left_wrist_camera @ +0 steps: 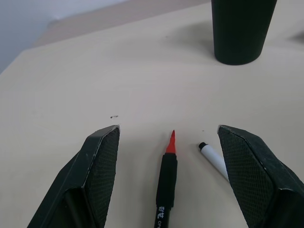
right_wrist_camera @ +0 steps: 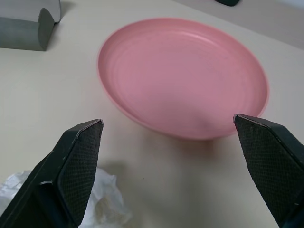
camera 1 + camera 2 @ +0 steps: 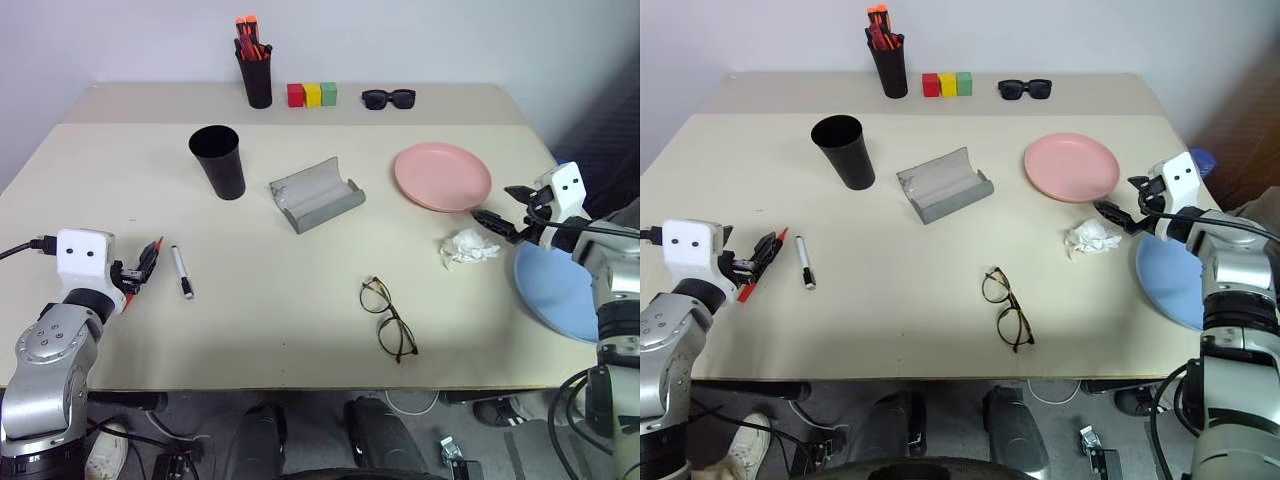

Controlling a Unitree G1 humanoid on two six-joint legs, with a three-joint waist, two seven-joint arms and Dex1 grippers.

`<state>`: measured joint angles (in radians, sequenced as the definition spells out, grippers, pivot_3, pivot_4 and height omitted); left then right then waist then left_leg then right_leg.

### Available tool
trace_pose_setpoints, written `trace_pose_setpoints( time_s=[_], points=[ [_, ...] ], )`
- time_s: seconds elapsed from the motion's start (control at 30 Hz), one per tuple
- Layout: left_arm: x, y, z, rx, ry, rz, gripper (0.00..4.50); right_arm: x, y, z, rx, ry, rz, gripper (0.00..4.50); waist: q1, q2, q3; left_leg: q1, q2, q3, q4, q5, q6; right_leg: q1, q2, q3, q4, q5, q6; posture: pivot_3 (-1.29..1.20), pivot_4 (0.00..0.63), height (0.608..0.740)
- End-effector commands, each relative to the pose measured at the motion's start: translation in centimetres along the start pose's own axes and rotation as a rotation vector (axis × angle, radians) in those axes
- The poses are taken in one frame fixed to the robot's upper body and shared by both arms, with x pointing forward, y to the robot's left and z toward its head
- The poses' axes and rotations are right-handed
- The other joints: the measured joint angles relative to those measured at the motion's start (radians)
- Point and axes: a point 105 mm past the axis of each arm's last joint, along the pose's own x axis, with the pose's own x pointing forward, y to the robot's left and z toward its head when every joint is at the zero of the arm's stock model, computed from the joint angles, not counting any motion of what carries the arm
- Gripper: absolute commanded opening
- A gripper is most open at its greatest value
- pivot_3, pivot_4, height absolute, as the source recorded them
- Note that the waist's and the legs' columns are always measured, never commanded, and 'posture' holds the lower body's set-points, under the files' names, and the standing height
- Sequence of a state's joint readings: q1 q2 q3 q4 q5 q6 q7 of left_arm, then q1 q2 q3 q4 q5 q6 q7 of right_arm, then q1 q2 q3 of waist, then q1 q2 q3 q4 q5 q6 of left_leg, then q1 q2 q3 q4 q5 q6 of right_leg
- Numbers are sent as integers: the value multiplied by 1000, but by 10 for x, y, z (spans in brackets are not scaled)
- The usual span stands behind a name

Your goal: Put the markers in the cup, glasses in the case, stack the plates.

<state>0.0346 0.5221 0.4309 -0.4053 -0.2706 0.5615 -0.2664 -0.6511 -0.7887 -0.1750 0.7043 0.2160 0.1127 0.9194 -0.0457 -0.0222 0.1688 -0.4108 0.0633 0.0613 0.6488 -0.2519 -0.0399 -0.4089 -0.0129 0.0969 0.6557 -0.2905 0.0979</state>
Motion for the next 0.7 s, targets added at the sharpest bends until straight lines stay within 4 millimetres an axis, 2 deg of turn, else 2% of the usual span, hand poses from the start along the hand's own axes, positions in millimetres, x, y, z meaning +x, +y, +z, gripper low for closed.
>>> trace_pose_setpoints(
  time_s=[0.03,0.37,0.47,0.63,0.7],
  points=[
    [1,-5,15,12,-55,0,3339,2,-3,14,-43,-30,-4,4500,1,0,0,0,0,0,0,0,0,0,0,0,0,0,0,0,150,732],
    [8,-21,13,-17,-56,-14,3339,-2,-1,20,-64,-20,31,4500,2,0,0,0,0,0,0,0,0,0,0,0,0,0,0,0,150,732],
    [11,-24,15,-20,-55,-12,3339,3,2,28,-81,-32,36,4500,1,0,0,0,0,0,0,0,0,0,0,0,0,0,0,0,150,732],
    [22,-38,16,-20,-35,-28,3339,21,27,49,-143,-97,83,4500,0,0,0,0,0,0,1,0,0,1,0,0,0,0,1,0,150,732],
    [30,-45,18,-30,-18,-23,3339,32,49,60,-147,-139,128,4500,1,0,0,0,0,0,0,0,0,1,1,0,1,0,1,0,150,732]
  ],
)
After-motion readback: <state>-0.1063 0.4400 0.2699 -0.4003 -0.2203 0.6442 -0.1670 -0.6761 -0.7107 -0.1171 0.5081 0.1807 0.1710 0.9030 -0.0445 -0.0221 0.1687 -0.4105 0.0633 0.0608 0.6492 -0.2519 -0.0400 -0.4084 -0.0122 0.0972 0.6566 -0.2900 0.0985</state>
